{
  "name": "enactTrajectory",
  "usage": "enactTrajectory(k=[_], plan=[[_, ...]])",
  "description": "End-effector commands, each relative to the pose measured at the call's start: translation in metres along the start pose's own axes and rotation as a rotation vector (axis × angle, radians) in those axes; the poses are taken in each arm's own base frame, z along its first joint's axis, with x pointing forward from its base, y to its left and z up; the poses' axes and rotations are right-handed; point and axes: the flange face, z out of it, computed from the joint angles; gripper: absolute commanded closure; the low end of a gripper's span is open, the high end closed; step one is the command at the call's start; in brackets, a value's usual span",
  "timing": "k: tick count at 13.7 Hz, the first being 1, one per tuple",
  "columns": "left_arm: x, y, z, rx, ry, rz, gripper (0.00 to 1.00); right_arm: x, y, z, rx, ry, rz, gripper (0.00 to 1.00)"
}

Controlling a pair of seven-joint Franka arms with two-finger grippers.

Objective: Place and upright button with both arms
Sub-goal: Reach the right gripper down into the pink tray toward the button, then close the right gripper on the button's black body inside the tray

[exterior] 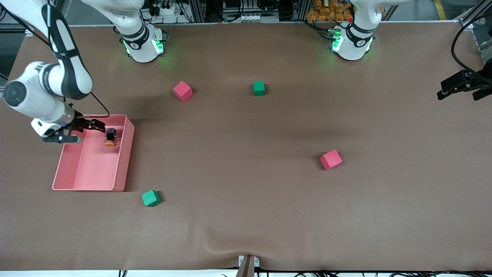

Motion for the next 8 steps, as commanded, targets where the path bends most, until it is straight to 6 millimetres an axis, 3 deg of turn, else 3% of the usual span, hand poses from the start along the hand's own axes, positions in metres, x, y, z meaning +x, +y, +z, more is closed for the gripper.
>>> enactTrajectory(k=[1,5,8], plan=[[-0.002,-0.003,-0.005,0.0,-0.004,0.021,0.0,-0.003,-0.001,0.018,-0.002,-0.006,-0.013,0.0],[-0.003,-0.009,-0.005,0.001,-0.004,0.01,0.0,-0.006,-0.004,0.058,-0.001,-0.006,-0.014,0.0],[-0.003,-0.009,-0.005,-0.002,-0.003,0.009,0.0,-0.007,-0.006,0.073,0.001,-0.018,-0.015,0.0]])
